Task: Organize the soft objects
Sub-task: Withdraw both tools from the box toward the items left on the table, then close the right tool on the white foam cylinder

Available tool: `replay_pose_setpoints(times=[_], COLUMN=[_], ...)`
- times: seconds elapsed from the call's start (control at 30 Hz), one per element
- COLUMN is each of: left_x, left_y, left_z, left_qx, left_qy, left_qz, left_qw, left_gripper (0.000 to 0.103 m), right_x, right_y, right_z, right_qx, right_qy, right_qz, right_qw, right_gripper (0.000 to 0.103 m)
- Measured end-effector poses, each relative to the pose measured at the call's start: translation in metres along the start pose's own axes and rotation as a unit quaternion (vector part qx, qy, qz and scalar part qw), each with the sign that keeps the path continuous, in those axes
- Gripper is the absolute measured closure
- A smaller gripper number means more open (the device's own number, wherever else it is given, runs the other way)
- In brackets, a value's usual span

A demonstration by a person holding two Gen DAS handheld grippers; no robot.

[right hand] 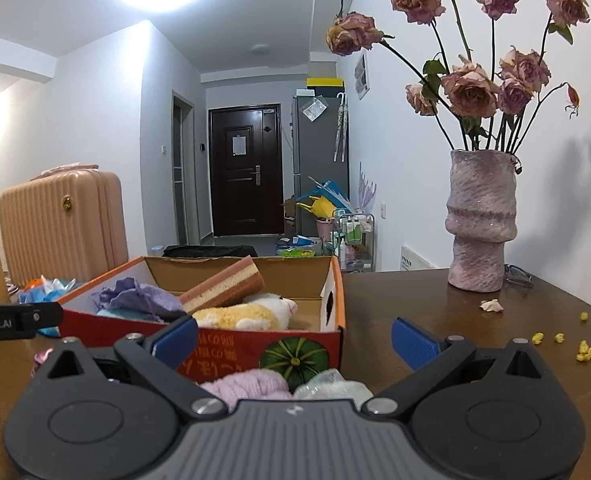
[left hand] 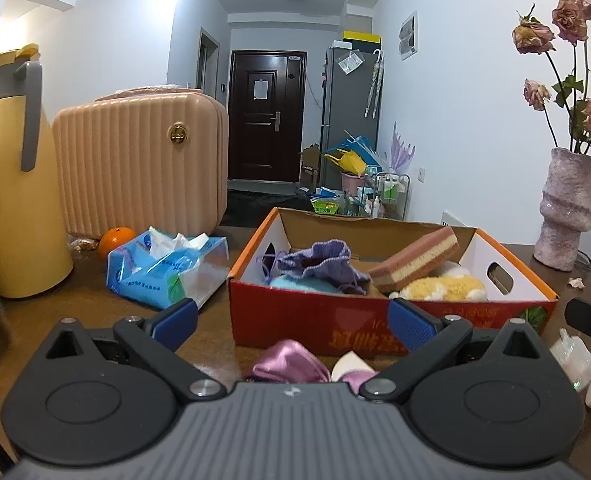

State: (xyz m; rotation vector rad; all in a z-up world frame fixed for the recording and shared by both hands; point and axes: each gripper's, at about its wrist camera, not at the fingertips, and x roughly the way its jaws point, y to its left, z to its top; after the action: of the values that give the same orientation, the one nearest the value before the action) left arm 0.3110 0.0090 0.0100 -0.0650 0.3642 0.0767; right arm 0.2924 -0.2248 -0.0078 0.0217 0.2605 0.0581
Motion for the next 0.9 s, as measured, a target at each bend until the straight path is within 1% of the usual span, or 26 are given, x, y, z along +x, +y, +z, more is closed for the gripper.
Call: replay_pose_setpoints(times=[0.17, 0.4, 0.57, 0.73, 0.9], left_x=[-0.007, -0.032, -0.039, -0.037, -0.036], left_y=[0.001, 0.005, 0.007, 0.005, 0.005], left_z=[-0.004, -0.018, -0.02, -0.021, -0.021], left_qx=[0.0, 0.005, 0.005, 0.007, 0.005], left_qy=[0.001, 0.004, 0.008, 0.013, 0.017], left_qz=[-0.001, -0.005, -0.007, -0.009, -0.008], left_qw=[1.0, 1.0, 0.9999, 0.9999, 0.9998], left_gripper=[0.0, 0.0, 0.0, 0.0, 0.0], right_x=[-0.014, -0.027, -0.036, -0.032, -0.013], right_y=[-0.004, -0.007, -0.018, -0.034, -0.042], right_z=[-0.005, -0.011, -0.014, -0.016, -0.022], right_qx=[-0.01, -0.03, -0.023, -0.006, -0.006], right_qy=[0.004, 0.022, 0.032, 0.051, 0.087], right_qz=[0.0, -0.011, -0.026, -0.04, -0.059], right_qw=[1.0, 0.999, 0.999, 0.998, 0.994], right_gripper=[0.0, 0.0, 0.0, 0.0, 0.0])
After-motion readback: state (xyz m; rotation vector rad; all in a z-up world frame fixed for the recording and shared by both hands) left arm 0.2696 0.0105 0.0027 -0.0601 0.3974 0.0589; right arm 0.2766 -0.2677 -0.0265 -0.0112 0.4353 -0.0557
